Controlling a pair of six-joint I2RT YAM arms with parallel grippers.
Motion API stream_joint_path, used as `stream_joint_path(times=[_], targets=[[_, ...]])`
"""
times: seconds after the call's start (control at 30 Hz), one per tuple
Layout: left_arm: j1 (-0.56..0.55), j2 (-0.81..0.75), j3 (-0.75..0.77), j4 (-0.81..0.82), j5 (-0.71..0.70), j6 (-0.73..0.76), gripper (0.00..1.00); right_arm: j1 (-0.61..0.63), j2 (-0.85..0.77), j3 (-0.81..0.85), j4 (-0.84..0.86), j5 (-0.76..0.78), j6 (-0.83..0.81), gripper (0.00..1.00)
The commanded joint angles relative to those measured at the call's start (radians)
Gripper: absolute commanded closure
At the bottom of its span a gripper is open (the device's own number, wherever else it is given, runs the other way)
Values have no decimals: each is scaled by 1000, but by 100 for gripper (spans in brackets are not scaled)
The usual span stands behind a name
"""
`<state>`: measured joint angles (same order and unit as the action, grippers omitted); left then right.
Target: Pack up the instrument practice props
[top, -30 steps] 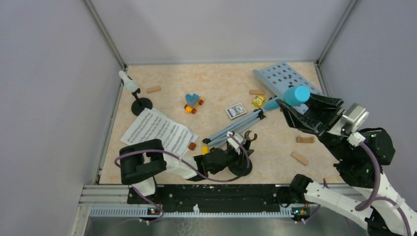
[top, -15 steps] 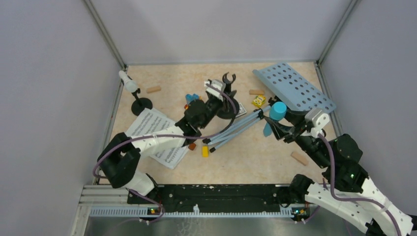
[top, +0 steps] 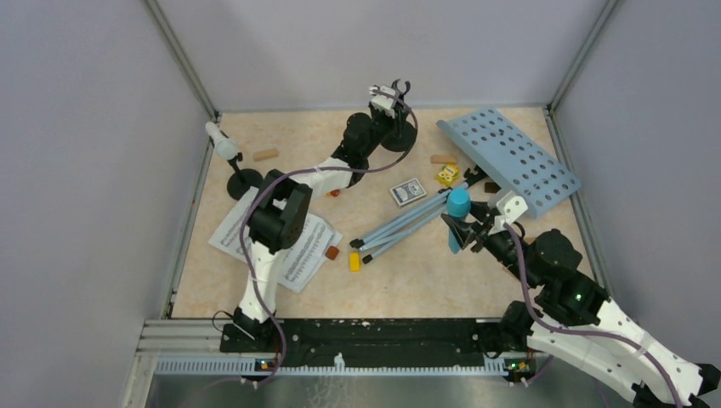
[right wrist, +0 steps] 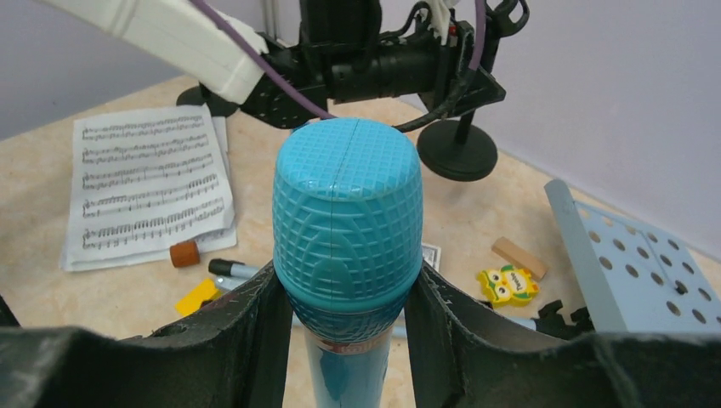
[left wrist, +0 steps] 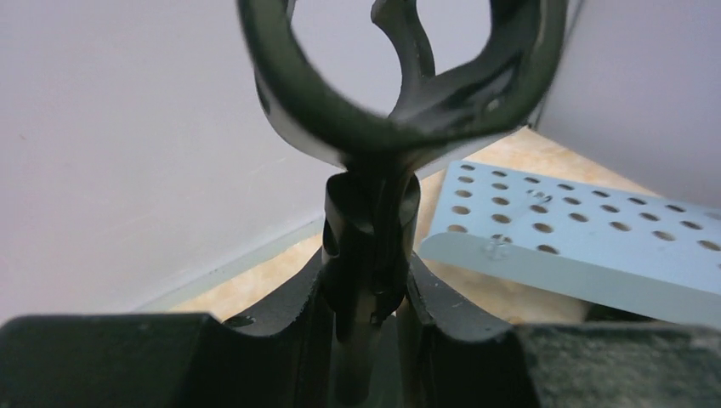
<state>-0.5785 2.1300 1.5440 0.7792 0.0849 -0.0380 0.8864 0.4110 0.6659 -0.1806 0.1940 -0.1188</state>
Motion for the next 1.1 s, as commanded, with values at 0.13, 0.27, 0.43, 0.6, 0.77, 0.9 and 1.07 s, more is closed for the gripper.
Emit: stream_joint_path(times=[0.13,0.27,0.43,0.6,0.77,0.9,1.07], targets=[[68,271,345,97,88,-39,100,3,20,-60,75,11,40,100],[78,357,417,93,111,-66,100,3,25,-93,102,12,47,100],[79,363,369,92,139,-88,94,3,35,-108,121,21,49,100],[78,287,227,102,160,-106,19,3,47,-85,105,44,81,100],[77,153,85,76,138,-103,1,4,66,-20,42,89,186,100],[77,7,-40,22,103,-93,1,4,79,58,-25,137,251,100],[78,-233,-213,-103,79,-84,1,4,102,140,-107,241,363,100]])
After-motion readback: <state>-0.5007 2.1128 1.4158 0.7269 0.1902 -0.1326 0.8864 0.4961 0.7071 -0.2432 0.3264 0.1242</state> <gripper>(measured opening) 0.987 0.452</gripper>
